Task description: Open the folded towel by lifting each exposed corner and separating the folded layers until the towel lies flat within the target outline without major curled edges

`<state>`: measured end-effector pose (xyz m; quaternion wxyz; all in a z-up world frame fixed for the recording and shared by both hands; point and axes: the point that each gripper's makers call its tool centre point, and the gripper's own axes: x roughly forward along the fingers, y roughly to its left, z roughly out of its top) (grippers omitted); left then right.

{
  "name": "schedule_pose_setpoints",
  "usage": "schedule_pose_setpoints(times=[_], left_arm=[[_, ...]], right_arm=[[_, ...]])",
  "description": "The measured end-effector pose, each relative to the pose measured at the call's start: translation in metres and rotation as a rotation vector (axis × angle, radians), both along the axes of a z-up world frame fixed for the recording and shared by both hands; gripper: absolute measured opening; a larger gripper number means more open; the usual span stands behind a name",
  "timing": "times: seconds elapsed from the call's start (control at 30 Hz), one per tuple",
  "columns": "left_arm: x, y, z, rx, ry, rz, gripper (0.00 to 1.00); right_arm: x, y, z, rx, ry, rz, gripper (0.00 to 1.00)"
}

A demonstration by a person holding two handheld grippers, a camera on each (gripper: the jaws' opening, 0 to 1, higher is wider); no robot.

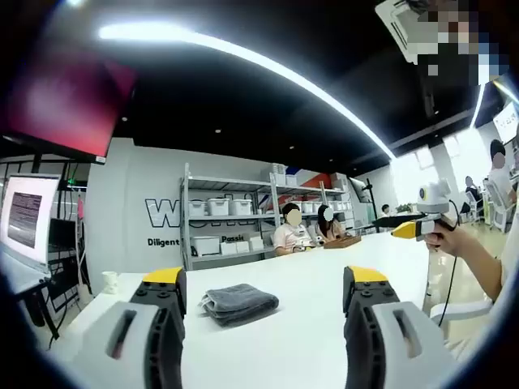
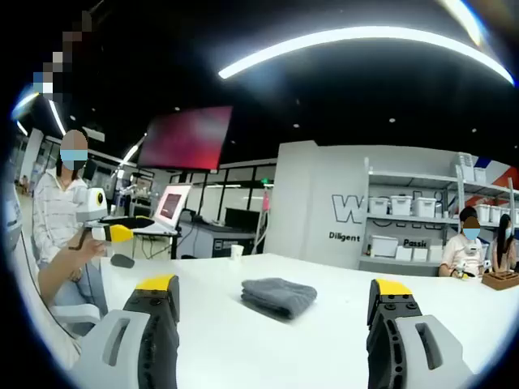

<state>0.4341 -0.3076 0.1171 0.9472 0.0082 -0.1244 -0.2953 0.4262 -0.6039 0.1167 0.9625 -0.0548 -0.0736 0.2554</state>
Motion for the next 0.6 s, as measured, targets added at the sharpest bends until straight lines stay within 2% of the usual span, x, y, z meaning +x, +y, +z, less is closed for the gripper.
schedule_pose_setpoints(times=[0.23, 0.6], left_arm=[[-0.0007, -0.0013, -0.0044, 0.019, 0.005, 0.008, 0.81], [-0.0022, -0.0063, -0.0064, 0.032, 0.011, 0.002, 0.81]], right_arm=[[0.0011, -0.0017, -0.0019, 0.02, 0.021, -0.002, 0.96], [0.0007, -0.0078, -0.0002, 0.024, 0.02, -0.016, 0.96]])
